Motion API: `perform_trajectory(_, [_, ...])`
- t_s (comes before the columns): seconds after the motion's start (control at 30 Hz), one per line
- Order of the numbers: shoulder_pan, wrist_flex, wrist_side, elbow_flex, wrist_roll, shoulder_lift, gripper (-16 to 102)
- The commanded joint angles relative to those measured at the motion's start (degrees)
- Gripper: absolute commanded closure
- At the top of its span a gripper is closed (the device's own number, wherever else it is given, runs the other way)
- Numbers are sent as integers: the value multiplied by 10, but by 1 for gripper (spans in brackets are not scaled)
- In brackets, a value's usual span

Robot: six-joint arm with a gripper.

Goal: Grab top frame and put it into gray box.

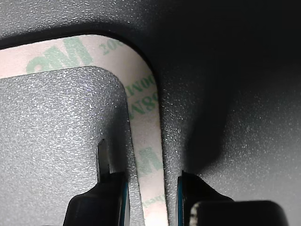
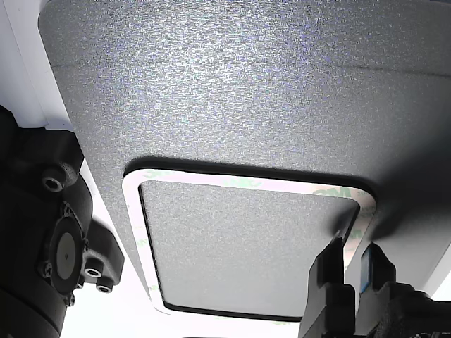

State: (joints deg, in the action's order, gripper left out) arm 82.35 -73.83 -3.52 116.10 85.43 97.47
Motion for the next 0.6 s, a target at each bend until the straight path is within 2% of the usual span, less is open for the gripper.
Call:
perform_trajectory(0.0, [-5,4,-1,-8,1,16,47])
perform_trajectory(0.33, [-4,20,2,-1,5,14,47])
perform_trajectory(0.5, [-4,21,0,5,6,16,54])
perform_trajectory(0.57, [-4,24,-2,10,5,18,64])
